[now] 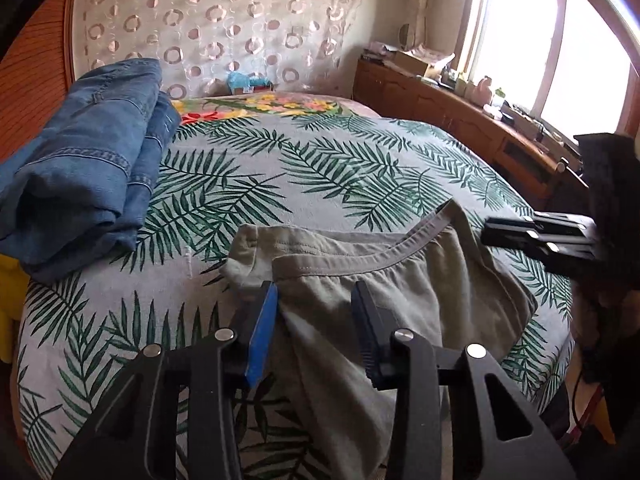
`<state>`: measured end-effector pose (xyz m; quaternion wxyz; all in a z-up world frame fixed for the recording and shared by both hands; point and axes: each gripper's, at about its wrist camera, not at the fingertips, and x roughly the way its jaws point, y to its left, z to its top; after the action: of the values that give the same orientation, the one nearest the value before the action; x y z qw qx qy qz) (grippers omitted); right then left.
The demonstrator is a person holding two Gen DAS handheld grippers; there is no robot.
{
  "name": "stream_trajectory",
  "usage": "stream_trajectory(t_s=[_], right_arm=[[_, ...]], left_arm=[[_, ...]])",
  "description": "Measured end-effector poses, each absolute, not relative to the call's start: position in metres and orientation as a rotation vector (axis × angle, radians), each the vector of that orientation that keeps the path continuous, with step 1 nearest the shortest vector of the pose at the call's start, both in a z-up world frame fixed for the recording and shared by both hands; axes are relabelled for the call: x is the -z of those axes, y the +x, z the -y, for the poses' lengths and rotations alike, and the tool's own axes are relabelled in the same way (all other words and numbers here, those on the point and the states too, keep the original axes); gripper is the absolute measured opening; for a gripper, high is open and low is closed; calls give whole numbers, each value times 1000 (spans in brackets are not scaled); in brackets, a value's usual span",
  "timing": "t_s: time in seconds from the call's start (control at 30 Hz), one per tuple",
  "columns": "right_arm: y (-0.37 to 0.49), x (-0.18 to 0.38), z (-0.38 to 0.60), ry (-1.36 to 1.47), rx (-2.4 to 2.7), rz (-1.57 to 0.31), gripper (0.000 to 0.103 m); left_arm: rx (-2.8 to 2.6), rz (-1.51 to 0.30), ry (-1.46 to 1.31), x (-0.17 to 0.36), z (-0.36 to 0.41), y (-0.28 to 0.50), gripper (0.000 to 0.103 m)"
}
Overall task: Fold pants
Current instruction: 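Grasp the pants edge again with the left tool and adjust it, then open the left tool and lift both tools off the pants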
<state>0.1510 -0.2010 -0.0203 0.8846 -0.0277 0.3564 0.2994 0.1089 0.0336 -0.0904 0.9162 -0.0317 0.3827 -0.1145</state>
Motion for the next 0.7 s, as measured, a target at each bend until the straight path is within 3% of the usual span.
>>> stream_trajectory(t_s=[0.07, 0.1, 0.17, 0.63, 0.7], right_arm=[[141, 23, 204, -71, -624, -744, 23], [138, 24, 205, -76, -626, -747, 23], [133, 28, 206, -86, -624, -759, 23], [121, 47, 212, -59, -607, -718, 24], [120, 48, 212, -53, -609, -715, 24]], left_arm=[[240, -796, -60, 91, -33, 111, 29], [243, -797, -58, 91, -32, 113, 16], [271, -803, -58, 90, -31, 116, 9], [253, -699, -47, 50, -35, 105, 8], [226, -707, -37, 51, -37, 104, 16]])
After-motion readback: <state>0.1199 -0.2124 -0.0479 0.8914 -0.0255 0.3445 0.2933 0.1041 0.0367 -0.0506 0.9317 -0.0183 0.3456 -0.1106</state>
